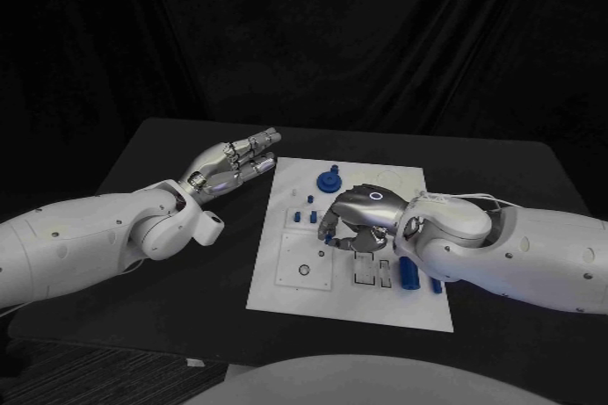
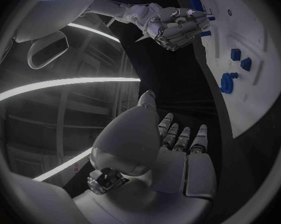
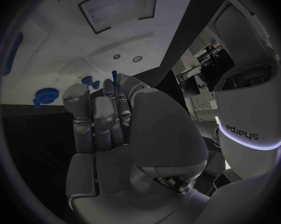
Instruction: Assemble the parts on the task board
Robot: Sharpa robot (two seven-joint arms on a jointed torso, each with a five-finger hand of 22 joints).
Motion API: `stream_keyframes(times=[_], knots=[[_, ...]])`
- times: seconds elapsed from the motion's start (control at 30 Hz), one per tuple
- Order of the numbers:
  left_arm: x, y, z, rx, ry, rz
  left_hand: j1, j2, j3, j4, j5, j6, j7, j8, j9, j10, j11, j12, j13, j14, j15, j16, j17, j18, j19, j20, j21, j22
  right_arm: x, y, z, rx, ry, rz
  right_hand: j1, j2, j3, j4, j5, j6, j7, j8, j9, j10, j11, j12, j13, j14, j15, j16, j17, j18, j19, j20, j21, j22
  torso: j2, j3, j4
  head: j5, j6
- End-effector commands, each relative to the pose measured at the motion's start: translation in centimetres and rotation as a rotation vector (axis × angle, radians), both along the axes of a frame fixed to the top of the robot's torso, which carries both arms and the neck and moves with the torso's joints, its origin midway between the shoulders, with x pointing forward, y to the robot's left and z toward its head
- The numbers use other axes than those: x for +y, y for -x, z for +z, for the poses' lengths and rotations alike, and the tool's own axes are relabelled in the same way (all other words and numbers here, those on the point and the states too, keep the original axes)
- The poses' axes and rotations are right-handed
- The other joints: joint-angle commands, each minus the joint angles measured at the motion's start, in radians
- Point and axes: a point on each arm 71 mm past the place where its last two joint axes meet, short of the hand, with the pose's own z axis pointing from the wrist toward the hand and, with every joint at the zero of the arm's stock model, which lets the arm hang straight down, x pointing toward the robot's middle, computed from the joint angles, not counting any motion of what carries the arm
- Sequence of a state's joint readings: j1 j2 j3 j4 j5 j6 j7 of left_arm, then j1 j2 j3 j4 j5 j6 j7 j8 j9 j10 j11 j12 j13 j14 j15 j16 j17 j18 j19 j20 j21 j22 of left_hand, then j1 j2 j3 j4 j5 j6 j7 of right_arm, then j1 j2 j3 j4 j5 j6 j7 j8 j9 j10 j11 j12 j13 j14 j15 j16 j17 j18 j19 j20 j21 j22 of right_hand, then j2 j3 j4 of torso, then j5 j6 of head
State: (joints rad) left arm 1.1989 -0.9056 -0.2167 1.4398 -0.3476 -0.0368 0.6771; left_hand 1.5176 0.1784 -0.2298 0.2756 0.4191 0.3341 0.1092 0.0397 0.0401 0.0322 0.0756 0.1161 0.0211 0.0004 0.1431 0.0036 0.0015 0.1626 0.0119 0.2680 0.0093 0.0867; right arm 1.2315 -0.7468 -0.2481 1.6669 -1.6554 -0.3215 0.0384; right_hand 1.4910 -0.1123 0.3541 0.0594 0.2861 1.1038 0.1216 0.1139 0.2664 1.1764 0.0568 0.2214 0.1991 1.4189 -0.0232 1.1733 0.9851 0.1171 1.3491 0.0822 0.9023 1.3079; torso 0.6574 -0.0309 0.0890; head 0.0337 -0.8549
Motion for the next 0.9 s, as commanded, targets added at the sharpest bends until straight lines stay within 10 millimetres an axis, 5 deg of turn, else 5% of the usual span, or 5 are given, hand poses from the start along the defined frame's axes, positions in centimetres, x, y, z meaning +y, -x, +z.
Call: stream_keyframes(times=[0.03,0.2,0.9], knots=[[-0.2,0.1,0.1,-0.008,0.025,-0.014,0.010,0.004,0.003,-0.006,0.005,0.008,0.000,0.006,0.001,0.000,0.010,0.006,0.001,0.000,0.000,-0.004,-0.001,0.018,0.002,0.008,0.004,0.000,0.4,0.0,-0.4,-0.006,0.007,0.011,0.010,-0.003,0.001,-0.006,0.003,-0.005,0.001,-0.007,-0.001,0.010,-0.003,-0.002,0.000,0.009,0.000,0.004,0.003,-0.003,0.007,-0.001,0.005,0.113,-0.001,0.0001,0.0021,-0.002,-0.002],[-0.3,0.0,0.1,-0.008,0.024,-0.014,0.010,0.004,0.003,-0.006,0.005,0.008,0.000,0.006,0.001,0.000,0.010,0.006,0.001,0.000,0.000,-0.004,-0.001,0.018,0.002,0.008,0.004,0.000,0.9,0.0,-0.8,-0.001,0.010,0.012,0.011,-0.005,0.000,-0.008,0.000,-0.004,0.001,-0.008,-0.002,0.011,-0.003,-0.002,0.000,0.014,0.000,0.012,0.013,-0.004,0.011,-0.001,0.014,0.115,-0.002,-0.0010,0.0054,-0.008,-0.005],[-0.2,0.0,0.0,-0.005,0.024,-0.015,0.012,0.005,0.004,-0.006,0.006,0.004,0.001,0.005,0.001,0.000,0.011,0.005,0.001,0.000,-0.001,-0.004,-0.001,0.018,0.002,0.008,0.004,-0.003,1.2,-0.1,-2.3,0.033,0.041,-0.008,0.012,-0.008,-0.001,-0.010,-0.003,-0.006,0.001,-0.012,-0.004,0.010,-0.002,-0.006,-0.001,0.018,0.000,0.018,0.020,-0.005,0.015,-0.002,0.019,0.116,0.000,0.0002,0.0037,0.002,-0.011]])
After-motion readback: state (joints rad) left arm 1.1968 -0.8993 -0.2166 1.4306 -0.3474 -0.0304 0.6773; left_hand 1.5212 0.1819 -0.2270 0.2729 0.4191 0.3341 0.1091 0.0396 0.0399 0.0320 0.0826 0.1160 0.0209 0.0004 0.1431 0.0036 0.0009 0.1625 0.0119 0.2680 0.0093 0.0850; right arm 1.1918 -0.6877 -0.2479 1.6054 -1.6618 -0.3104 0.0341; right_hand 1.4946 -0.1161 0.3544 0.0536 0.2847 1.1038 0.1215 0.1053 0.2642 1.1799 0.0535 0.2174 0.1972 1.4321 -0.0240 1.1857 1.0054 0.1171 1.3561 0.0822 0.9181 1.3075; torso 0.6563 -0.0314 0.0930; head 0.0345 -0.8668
